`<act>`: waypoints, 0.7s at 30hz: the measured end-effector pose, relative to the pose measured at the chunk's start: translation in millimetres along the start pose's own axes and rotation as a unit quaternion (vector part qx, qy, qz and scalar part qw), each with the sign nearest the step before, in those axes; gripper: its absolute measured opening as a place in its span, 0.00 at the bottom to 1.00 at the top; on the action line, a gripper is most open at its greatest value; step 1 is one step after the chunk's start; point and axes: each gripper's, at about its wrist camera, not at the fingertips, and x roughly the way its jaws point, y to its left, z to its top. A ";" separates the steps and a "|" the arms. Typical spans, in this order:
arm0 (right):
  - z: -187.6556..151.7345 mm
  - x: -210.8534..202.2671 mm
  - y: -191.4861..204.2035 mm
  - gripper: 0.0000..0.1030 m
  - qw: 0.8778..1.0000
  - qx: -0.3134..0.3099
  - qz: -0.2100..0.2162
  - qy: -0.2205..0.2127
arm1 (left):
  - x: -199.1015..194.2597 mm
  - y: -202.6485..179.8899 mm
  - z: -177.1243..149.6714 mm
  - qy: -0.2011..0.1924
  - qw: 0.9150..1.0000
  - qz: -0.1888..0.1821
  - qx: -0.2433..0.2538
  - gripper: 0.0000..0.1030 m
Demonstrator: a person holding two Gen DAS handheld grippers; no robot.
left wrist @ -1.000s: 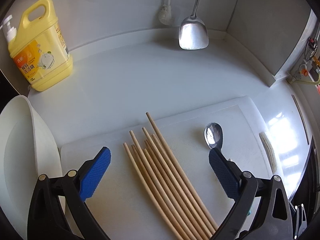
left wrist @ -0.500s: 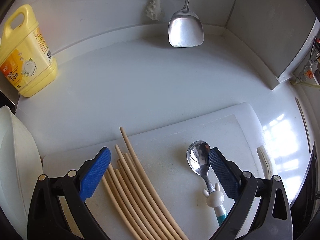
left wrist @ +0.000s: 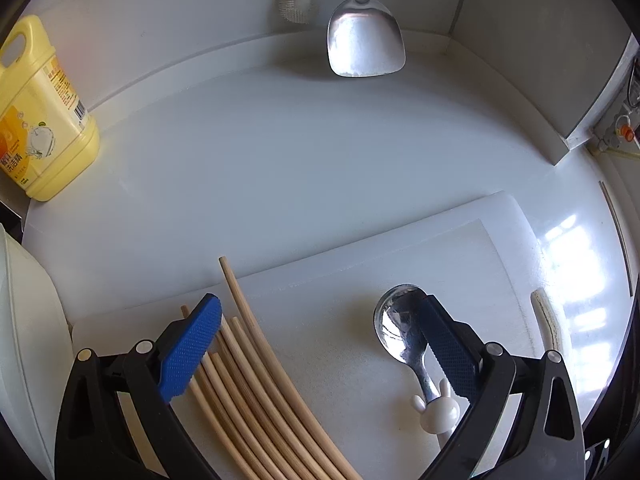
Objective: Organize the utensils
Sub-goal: 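Move the left tool toward the teal-handled spoon and open its fingers around it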
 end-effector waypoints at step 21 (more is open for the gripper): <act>-9.8 5.4 2.5 0.77 1.000 -0.007 0.015 0.005 | 5.4 -23.1 2.4 0.012 1.000 -0.003 0.018 0.94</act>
